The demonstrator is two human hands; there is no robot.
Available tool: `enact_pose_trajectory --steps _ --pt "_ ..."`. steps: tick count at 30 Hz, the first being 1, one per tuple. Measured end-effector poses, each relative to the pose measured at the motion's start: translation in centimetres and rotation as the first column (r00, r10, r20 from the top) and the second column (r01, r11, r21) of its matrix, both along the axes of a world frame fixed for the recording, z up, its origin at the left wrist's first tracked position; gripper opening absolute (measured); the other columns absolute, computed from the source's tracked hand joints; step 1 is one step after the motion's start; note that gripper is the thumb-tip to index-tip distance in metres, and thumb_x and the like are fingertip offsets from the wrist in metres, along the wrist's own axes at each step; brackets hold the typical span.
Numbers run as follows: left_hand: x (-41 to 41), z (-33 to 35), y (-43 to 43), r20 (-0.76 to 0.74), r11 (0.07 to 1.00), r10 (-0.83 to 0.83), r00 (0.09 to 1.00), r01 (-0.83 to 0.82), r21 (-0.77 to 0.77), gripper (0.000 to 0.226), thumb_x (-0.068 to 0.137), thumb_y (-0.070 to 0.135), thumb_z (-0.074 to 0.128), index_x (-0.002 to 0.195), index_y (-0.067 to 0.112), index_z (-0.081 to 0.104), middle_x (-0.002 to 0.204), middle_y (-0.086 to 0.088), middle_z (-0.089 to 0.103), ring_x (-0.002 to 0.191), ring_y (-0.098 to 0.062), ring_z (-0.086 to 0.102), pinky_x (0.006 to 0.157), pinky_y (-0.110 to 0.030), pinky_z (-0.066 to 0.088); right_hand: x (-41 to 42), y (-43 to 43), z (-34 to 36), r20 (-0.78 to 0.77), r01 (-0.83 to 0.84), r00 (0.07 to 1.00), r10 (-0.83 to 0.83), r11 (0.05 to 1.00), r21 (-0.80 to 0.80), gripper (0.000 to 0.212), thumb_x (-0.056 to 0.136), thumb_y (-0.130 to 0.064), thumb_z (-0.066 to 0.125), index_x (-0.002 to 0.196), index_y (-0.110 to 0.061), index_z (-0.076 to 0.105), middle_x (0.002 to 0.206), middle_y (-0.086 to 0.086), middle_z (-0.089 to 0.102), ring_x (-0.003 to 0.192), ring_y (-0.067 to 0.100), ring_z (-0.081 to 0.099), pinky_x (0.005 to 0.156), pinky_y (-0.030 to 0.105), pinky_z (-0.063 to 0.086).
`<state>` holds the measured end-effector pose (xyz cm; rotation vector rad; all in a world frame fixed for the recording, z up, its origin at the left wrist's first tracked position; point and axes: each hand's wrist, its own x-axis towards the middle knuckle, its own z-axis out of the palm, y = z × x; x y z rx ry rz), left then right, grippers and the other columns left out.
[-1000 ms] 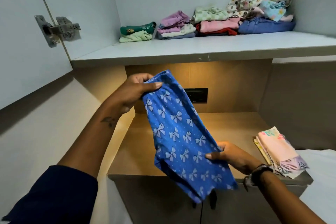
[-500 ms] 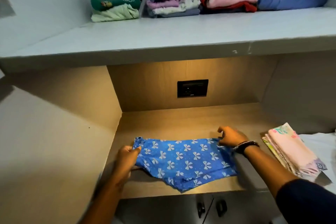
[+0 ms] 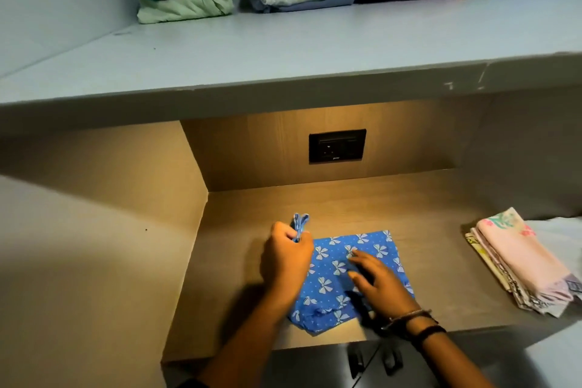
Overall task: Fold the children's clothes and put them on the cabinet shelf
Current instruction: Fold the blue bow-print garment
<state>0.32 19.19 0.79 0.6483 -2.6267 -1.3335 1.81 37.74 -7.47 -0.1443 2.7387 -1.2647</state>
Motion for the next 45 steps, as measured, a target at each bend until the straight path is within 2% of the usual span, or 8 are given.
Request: enact_pose_trajectory --steps 5,9,18,22,27,31,37,45 --pt "0.8 0.3 7.4 -0.006 0.804 -0.306 0.952 0.262 0.533 0.028 0.09 0.036 0.065 0.1 0.01 0.059 0.09 -0.008 0.067 0.074 -0.021 0.067 0.058 -0.026 0.051 0.0 5.4 0.5 0.046 0.402 0.907 -0.419 0.826 -0.396 0.013 0.091 -0.013 0.062 0.086 -0.023 0.07 0.097 0.003 0.072 0.092 0.021 0.067 0.078 0.03 0.051" --pt "0.4 -1.0 6.3 0.002 0.858 -0.202 0.979 0.176 0.482 0.029 0.097 0.043 0.052 0.115 0.02 0.058 0.111 -0.003 0.063 0.1 -0.021 0.064 0.08 -0.036 0.054 0.3 9.5 0.6 -0.005 0.478 0.868 -0.497 0.837 -0.266 0.015 0.092 -0.024 0.059 0.079 -0.027 0.065 0.084 -0.004 0.068 0.083 0.019 0.065 0.064 0.026 0.045" --pt "-2.1 -7.5 2.6 0.36 0.987 -0.034 0.932 -0.025 0.156 0.038 0.076 0.048 0.069 0.09 0.017 0.053 0.087 -0.001 0.067 0.072 -0.02 0.068 0.063 -0.03 0.053 2.0 1.8 1.2 -0.067 -0.142 0.98 0.188 0.895 0.423 0.061 0.084 -0.068 0.039 0.125 -0.025 0.051 0.134 -0.004 0.052 0.131 0.02 0.042 0.115 0.043 0.027" --pt "-3.9 -8.0 2.6 0.351 0.938 -0.145 0.925 0.015 0.346 0.013 0.076 0.012 0.072 0.073 0.002 0.065 0.067 -0.014 0.067 0.06 -0.023 0.065 0.062 -0.035 0.056 2.3 -2.0 0.8 0.023 -0.132 0.989 0.143 0.82 0.557 0.088 0.081 -0.078 0.016 0.135 -0.017 0.048 0.152 0.014 0.035 0.147 0.03 0.014 0.116 0.057 -0.011" --pt "-3.1 -5.0 2.9 0.267 0.924 -0.23 0.936 0.125 0.361 0.011 0.08 0.011 0.059 0.069 0.01 0.056 0.036 -0.001 0.047 0.027 -0.013 0.038 0.034 -0.013 0.027 3.2 -4.4 2.0 0.007 -0.053 0.998 0.058 0.861 0.505 0.106 0.066 -0.088 0.019 0.141 -0.016 0.039 0.148 0.015 0.04 0.143 0.031 0.025 0.118 0.057 0.003" --pt "-2.7 -3.0 3.4 0.248 0.916 -0.288 0.925 0.19 0.354 0.014 0.079 0.009 0.057 0.065 0.01 0.055 0.041 -0.002 0.047 0.025 -0.011 0.037 0.031 -0.013 0.025 4.6 -6.2 2.5 0.037 0.065 0.996 -0.078 0.96 0.271 0.062 0.073 -0.056 0.046 0.124 -0.021 0.047 0.118 0.004 0.063 0.113 0.028 0.058 0.095 0.04 0.046" --pt "-3.5 -1.2 5.4 0.27 0.936 -0.286 0.919 0.208 0.283 0.023 0.075 0.021 0.056 0.054 0.01 0.054 0.026 0.005 0.044 0.017 -0.011 0.031 0.032 -0.008 0.024 3.3 -2.6 2.6 0.306 0.394 0.908 -0.287 0.835 -0.385 0.02 0.079 0.004 0.05 0.078 -0.011 0.063 0.069 0.006 0.062 0.062 0.02 0.057 0.057 0.032 0.047" --pt "-4.6 -2.6 10.8 0.255 0.936 -0.35 0.902 0.322 0.143 0.031 0.076 0.044 0.057 0.066 0.015 0.059 0.06 -0.006 0.064 0.045 -0.02 0.051 0.054 -0.027 0.042 2.7 2.7 0.9 0.636 0.615 0.741 -0.215 0.599 -0.513 0.02 0.084 -0.016 0.055 0.094 -0.003 0.066 0.071 0.024 0.069 0.057 0.034 0.065 0.051 0.042 0.054"
